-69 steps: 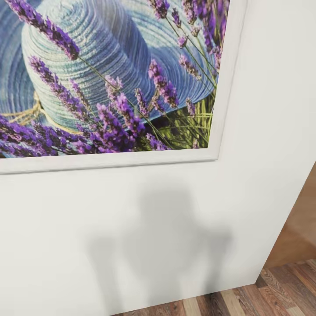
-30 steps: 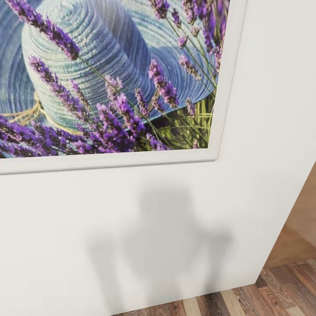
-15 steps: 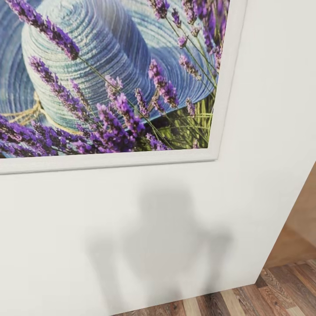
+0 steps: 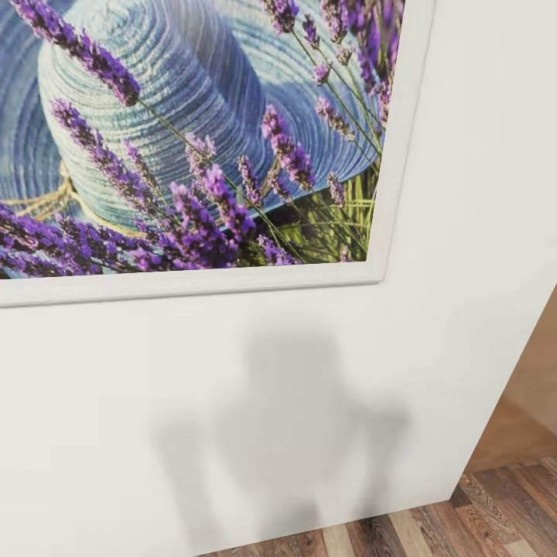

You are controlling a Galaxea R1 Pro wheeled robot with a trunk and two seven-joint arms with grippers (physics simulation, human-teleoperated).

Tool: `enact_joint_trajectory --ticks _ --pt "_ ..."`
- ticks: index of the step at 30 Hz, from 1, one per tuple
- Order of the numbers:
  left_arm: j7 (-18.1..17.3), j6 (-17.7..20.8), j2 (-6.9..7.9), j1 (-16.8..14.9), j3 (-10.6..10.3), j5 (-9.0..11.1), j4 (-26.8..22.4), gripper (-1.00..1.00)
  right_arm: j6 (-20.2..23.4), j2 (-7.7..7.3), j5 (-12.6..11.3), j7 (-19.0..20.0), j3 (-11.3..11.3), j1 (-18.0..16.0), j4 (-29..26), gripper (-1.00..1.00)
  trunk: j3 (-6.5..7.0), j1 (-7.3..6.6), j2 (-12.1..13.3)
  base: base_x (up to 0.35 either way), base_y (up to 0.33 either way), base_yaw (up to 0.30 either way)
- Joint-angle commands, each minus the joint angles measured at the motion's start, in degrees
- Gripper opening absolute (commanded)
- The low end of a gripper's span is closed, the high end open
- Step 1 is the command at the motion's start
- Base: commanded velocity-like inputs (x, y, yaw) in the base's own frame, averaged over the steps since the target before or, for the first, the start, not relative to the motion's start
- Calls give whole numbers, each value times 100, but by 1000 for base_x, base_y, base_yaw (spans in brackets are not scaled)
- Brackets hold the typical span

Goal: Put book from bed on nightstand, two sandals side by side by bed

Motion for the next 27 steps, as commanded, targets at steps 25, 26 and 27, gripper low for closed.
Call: enact_joint_trajectory --ticks 25,26,27 --pt "-7 -13 -5 -2 53 41 10 100 -28 7 14 -27 2 -3 -2 100 -6 0 -3 0 0 36" --pt "-7 -14 -6 -2 52 41 10 100 -28 8 14 -27 2 -4 -2 100 -6 0 -3 0 0 250" --pt "-7 -14 -7 -2 51 41 10 100 -28 8 14 -28 2 -4 -2 100 -6 0 -3 0 0 258"
